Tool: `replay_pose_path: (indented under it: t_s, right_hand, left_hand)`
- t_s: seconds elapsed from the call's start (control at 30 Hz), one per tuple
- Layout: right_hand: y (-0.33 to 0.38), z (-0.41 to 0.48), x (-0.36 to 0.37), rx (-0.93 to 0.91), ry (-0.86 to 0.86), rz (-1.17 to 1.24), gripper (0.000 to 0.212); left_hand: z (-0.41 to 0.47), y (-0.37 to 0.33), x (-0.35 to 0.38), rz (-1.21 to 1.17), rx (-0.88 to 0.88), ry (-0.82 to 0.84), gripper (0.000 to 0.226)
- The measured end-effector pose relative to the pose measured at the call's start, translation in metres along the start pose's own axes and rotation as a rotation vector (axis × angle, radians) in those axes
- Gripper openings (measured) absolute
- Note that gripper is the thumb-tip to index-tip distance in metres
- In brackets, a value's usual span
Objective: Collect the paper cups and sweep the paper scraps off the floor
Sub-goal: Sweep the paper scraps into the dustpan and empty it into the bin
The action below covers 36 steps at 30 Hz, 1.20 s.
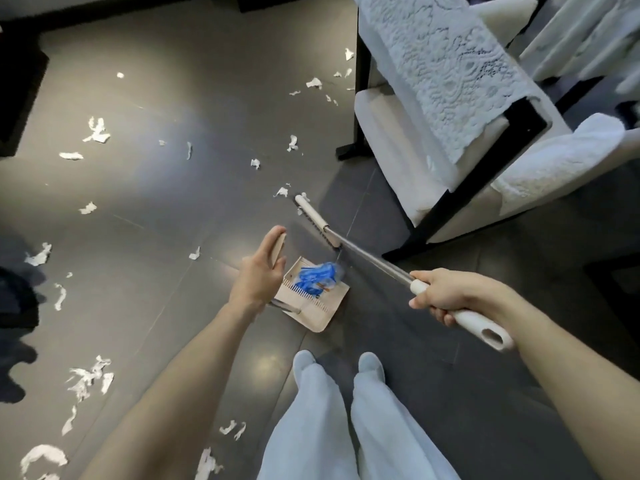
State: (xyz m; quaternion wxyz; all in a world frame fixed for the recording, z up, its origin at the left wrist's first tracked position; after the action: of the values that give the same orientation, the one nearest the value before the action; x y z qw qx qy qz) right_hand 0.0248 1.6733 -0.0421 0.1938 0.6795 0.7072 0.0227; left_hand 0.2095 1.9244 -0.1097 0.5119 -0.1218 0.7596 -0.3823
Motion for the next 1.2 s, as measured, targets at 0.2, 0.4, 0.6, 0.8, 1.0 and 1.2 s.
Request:
replay_pose_path:
  t_s: [0.2,0.4,0.6,0.8,1.0,1.2]
  right_hand:
    - [-0.017,0.022,0.026,0.083,-0.083,-0.016,0.069]
    - [-0.018,0.028,0.065,0.16,0.05,0.229,0.066]
    - [0.008,0.009,0.048,0.126,0.132,0.213,0.066]
    - [0.062,0.014,0.011,0.047,0.091,0.121,0.069]
    - [0.143,0.055,-0.037,-0.033,0.049,0.094,0.07]
    - [0.243,0.119,-0.079,-0.1,0.03,-0.015,0.068]
  left_hand:
    - [0.008,-0.002,0.001,0.014,0.058,0.019,0.053]
    - [0.018,-0.009,0.004,0.007,0.056,0.011,0.053]
    - [0.027,-0.005,-0.012,-0.025,0.039,0.009,0.053]
    - [0.052,0.002,-0.041,-0.062,-0.026,-0.098,0.048]
    - [0.102,0.006,-0.061,-0.089,-0.094,-0.196,0.046]
    - [0.161,0.007,-0.073,-0.101,-0.25,-0.309,0.049]
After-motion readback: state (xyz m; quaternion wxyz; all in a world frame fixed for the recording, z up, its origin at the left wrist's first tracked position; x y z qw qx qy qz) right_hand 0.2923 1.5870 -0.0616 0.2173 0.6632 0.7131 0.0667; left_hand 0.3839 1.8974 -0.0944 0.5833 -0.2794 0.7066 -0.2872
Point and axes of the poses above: each hand's wrist, its own z-axis towards the middle knuckle, its own x-axis out of the palm, y = z × x, the point moved 1 cm from there along z, towards the middle knuckle, and after that the axes turned 3 degrees about z, right-handed, at the moved point
